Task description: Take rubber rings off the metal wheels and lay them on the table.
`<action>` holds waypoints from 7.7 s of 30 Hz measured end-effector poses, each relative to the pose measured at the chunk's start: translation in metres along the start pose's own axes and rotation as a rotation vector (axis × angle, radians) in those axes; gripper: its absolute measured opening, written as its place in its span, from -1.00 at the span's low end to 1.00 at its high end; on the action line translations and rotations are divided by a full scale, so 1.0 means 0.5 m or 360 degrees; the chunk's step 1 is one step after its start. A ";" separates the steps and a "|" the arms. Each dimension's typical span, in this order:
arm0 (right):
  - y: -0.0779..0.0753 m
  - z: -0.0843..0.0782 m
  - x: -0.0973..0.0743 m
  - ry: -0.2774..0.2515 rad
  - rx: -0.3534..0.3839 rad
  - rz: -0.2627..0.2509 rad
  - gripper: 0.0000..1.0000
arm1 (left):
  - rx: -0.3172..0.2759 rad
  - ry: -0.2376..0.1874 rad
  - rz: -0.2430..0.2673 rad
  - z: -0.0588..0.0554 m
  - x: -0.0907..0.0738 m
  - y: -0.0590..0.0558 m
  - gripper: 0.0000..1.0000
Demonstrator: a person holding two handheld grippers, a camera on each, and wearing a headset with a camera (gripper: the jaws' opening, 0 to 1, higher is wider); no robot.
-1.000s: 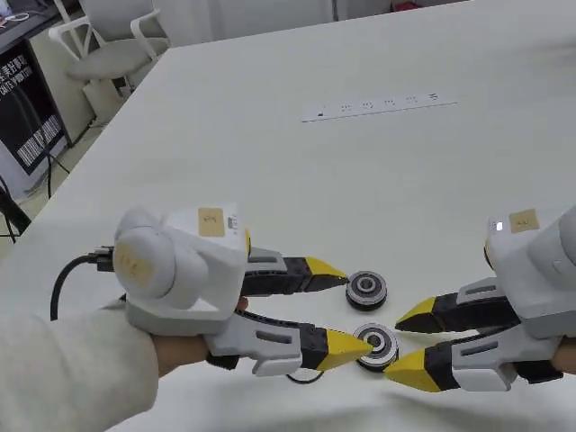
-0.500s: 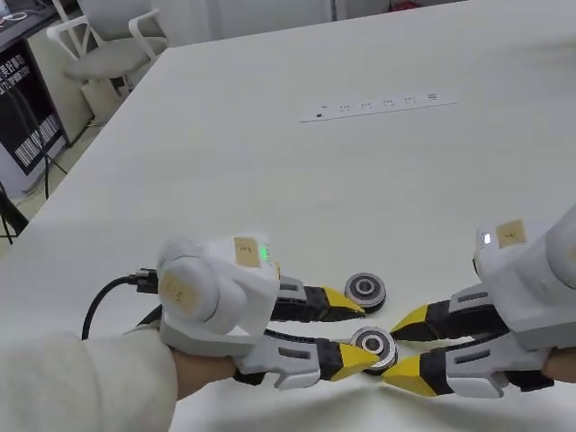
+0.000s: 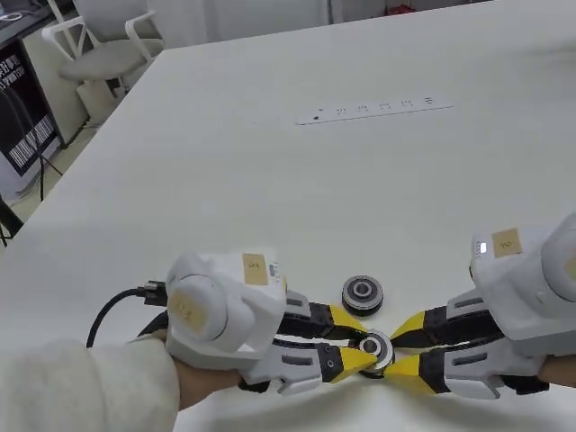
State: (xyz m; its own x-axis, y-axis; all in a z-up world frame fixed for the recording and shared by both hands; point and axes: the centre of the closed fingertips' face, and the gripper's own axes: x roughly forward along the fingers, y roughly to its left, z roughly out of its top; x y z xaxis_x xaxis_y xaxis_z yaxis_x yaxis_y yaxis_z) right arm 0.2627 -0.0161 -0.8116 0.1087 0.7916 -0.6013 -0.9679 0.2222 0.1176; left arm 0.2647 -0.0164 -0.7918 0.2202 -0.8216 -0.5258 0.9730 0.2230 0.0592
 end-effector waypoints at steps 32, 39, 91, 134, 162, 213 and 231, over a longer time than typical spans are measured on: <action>-0.025 0.001 -0.025 -0.0202 0.0568 -0.0035 -1.00 | 0.0005 -0.0084 0.0039 -0.001 0.002 0.005 -0.72; -0.025 0.015 -0.032 -0.0317 0.0724 0.0017 -1.00 | 0.0002 -0.0092 0.0041 -0.001 0.002 0.006 -0.72; -0.001 0.030 -0.028 -0.0286 0.0600 0.0039 -1.00 | 0.0033 -0.0003 0.0041 0.002 0.004 -0.002 -0.71; -0.010 0.034 -0.059 -0.0233 0.0682 -0.0012 -1.00 | 0.0090 -0.0030 -0.0080 0.043 -0.024 -0.022 -0.44; 0.005 0.102 -0.156 -0.0335 0.0707 -0.0225 -1.00 | -0.0104 -0.0188 0.0125 0.081 -0.193 -0.004 0.20; 0.063 0.182 -0.138 -0.0367 0.0610 -0.0199 -1.00 | -0.0189 -0.0175 0.0340 0.008 -0.276 -0.002 0.36; 0.098 0.206 -0.079 -0.0315 0.0547 -0.0109 -1.00 | -0.0173 -0.0137 0.0303 -0.004 -0.269 -0.009 0.44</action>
State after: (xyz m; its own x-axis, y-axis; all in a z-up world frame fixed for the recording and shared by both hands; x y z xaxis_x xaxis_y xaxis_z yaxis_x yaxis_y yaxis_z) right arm 0.2343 0.0223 -0.7008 0.2445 0.8553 -0.4569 -0.8283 0.4292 0.3601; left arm 0.2304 0.0942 -0.7231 0.4088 -0.7999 -0.4394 0.9012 0.4297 0.0562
